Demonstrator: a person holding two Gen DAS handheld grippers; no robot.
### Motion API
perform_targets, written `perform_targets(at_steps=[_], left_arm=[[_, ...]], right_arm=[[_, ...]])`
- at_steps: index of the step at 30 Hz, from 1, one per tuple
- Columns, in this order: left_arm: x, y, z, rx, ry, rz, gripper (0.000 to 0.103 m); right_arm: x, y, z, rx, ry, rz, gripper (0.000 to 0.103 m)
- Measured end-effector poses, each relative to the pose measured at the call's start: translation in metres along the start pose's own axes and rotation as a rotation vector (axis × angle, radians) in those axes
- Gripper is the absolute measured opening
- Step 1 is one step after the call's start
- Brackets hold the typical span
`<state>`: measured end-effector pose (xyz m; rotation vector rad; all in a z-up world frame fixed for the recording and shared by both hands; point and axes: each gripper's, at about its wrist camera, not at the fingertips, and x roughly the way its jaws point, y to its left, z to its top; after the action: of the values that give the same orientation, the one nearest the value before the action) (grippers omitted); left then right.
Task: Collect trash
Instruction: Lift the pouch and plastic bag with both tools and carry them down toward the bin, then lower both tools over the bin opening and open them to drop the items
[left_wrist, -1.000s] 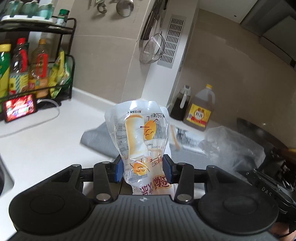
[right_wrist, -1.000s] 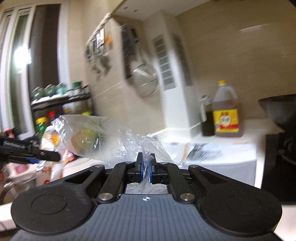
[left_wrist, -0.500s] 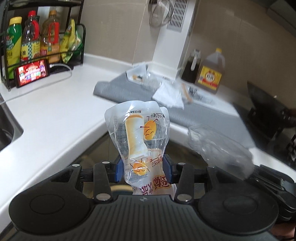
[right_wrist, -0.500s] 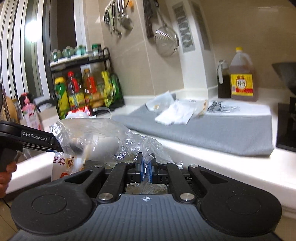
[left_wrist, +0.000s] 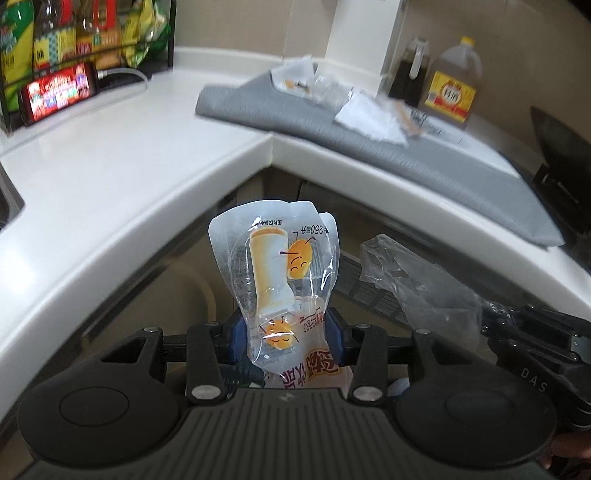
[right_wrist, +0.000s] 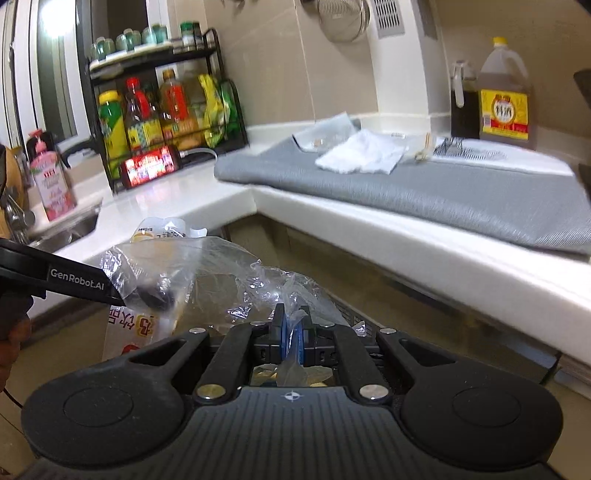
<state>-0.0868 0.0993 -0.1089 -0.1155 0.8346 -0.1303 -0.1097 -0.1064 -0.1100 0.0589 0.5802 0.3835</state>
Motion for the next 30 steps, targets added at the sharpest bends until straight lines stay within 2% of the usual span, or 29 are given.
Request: perform_targets(at_steps=[9, 21, 30], left_arm=[[0.055, 0.01, -0.011, -0.011, 0.131, 0.007, 0.048], [0.127, 0.027, -0.035, -0.033, 0.3, 0.026, 0.048], [0.175, 0.041, -0.054, -0.033, 0.42, 0.029, 0.048]], right_arm=[[0.053, -0.002, -0.017, 0.015, 0.121, 0.021, 0.006], [0.139, -0.014, -0.056, 0.103, 0.362, 0.04, 0.006], [0.179, -0.017, -0.082, 0.118, 0.484, 0.029, 0.006]])
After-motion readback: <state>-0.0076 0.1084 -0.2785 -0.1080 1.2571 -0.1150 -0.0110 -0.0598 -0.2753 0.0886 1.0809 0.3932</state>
